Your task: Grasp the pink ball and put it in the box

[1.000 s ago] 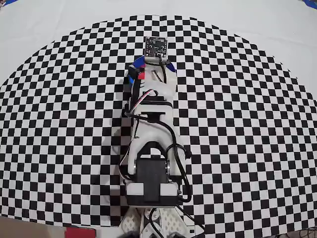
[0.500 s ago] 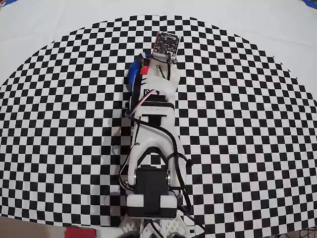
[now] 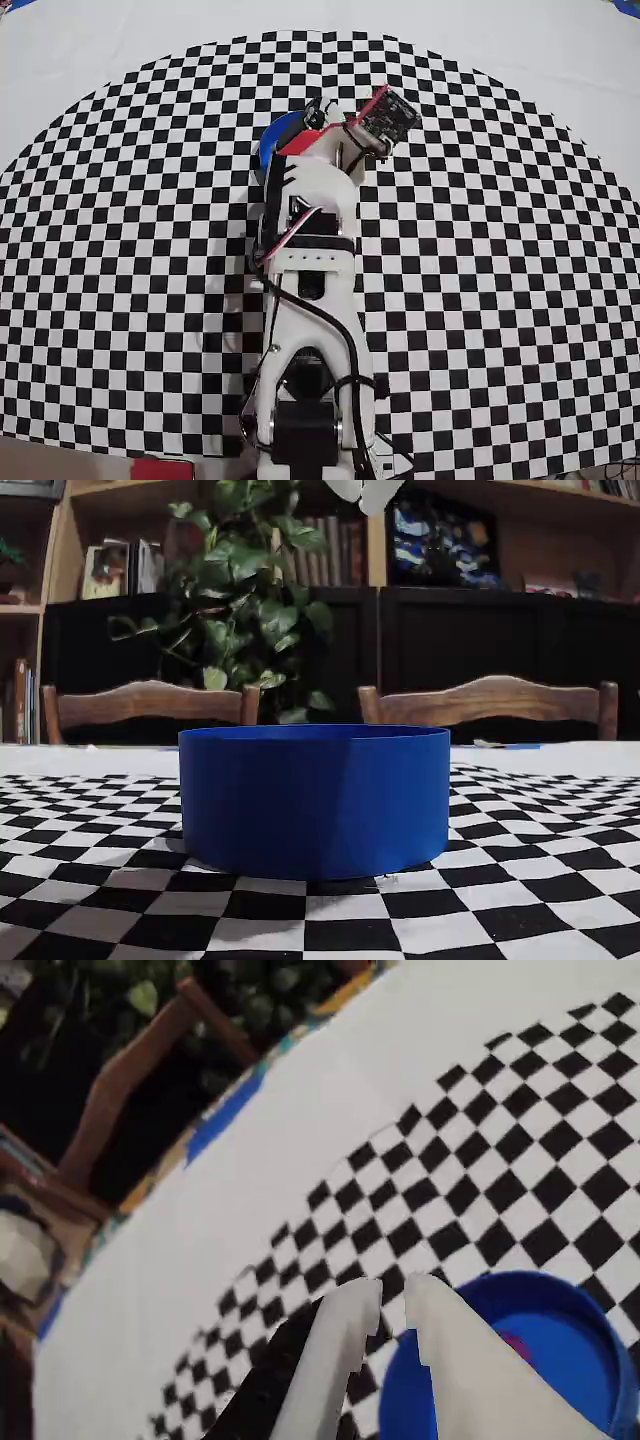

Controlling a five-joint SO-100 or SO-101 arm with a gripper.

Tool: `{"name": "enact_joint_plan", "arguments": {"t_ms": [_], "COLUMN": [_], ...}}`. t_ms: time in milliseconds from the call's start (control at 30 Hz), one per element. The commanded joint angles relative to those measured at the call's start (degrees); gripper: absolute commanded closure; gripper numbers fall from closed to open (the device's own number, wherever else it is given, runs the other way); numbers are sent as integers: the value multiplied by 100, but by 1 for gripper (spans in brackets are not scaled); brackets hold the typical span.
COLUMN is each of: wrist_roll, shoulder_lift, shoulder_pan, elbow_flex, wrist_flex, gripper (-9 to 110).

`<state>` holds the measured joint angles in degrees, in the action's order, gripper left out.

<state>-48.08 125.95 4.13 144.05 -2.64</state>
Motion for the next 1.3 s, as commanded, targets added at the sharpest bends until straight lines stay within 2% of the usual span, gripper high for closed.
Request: {"name": "enact_joint_plan", "arguments": {"t_ms": [0, 200, 467, 800, 1267], "wrist_roll": [756, 1705, 2769, 3322, 4377], "shoulder_lift": [615, 1696, 3208, 4351, 5133], "shoulder_pan": [0, 9, -44, -53, -167], "elbow_flex": [158, 809, 1415, 2399, 2637], "wrist_flex": [-44, 352, 2030, 3094, 4447], "gripper": [101, 101, 101, 101, 101]}}
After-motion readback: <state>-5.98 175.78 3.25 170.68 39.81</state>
